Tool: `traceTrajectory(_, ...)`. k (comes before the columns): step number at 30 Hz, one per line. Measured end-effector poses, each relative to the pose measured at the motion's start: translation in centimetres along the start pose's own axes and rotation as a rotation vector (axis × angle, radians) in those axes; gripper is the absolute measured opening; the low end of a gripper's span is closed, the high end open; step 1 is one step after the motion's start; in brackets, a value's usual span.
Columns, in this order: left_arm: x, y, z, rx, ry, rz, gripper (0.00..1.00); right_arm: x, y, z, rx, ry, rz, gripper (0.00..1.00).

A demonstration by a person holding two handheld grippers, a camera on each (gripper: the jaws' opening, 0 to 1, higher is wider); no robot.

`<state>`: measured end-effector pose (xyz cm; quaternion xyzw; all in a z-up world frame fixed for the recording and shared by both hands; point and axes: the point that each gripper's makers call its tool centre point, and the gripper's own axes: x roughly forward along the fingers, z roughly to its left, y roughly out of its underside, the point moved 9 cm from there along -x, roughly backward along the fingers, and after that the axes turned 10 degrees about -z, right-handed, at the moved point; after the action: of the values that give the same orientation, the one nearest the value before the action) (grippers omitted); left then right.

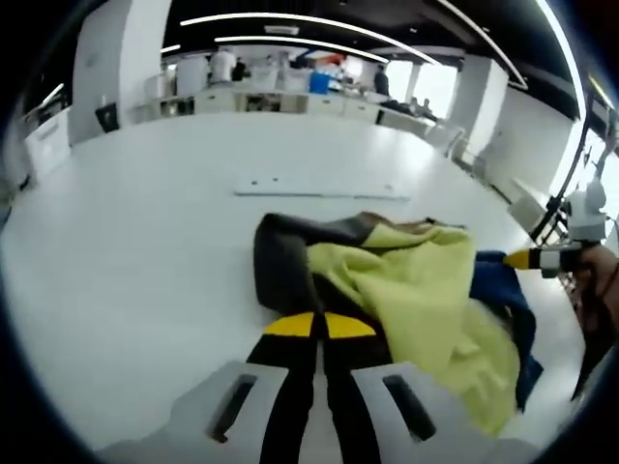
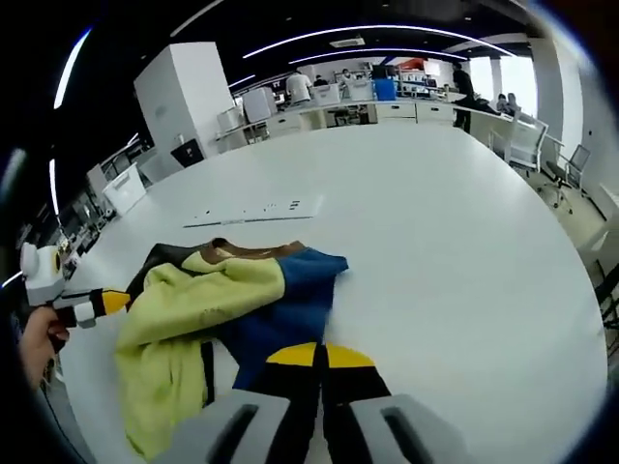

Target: Fold the garment on the visible template until the final outline fits inside the template.

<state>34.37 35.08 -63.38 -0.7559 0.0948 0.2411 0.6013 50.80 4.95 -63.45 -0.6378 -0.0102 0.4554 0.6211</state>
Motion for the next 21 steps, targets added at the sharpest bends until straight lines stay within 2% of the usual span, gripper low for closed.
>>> traceTrajectory(7,-0.3,0.2,0.8,0.006,0.006,0.009,0.0,0.2,0.0,-2.0,0.006,0.045,0.025,0.0)
traceTrajectory(14,-0.2,0.2,1.4,0.012,0.016,0.015,0.0,0.8,-0.2,-2.8,-0.039,0.067,0.061,0.0)
traceTrajectory(21,-0.5,0.2,2.9,0.016,0.002,0.025,0.0,1.1,-0.5,-4.3,-0.066,0.106,0.082,0.0)
